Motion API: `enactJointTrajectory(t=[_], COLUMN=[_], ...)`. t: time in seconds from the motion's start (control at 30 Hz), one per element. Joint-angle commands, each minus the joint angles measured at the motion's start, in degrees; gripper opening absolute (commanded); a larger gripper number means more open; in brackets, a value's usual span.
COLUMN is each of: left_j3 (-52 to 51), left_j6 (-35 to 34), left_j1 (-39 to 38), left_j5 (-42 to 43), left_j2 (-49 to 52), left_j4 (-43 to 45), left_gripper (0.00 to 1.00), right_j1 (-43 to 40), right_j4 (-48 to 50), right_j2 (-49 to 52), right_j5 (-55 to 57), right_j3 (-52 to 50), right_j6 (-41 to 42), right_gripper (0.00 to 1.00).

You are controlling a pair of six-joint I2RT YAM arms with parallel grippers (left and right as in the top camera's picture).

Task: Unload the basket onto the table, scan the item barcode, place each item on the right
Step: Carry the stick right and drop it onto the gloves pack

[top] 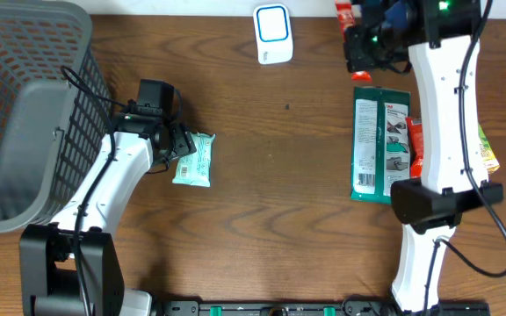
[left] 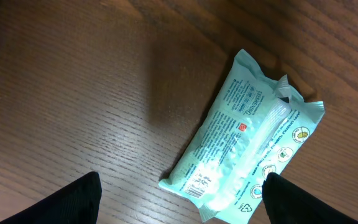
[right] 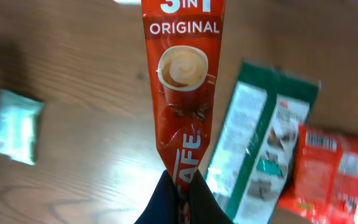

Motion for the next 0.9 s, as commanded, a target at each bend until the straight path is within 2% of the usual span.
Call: enactJointTrajectory(t=[0.0,0.37,0.73,0.87], left_j3=[1.5,1.5,1.5,1.5], left_j6=[0.1,0.1,0.1,0.1], left_j1=[0.1,0.1,0.1,0.1], left_j5=[-0.7,-0.7,-0.7,-0.7], left_j2=[-0.3,-0.3,-0.3,-0.3], left_j4=[0.0,0.0,0.0,0.0], left_gripper=[0.84,0.84,0.84,0.84], right_j1=[-3.0,-10.6,-16.1,-16.3], right_j4=[-0.3,0.6,8.9,12.3], right_j2=[2.6,2.5,2.5,2.5], right_j5=[0.8,8.4,8.9,8.9], right_j3=[-6.7,-31.1,-42.4,-45.7], right_j6=[2.6,2.6,2.8,1.4], right_gripper=[0.01,0.01,0.01,0.09])
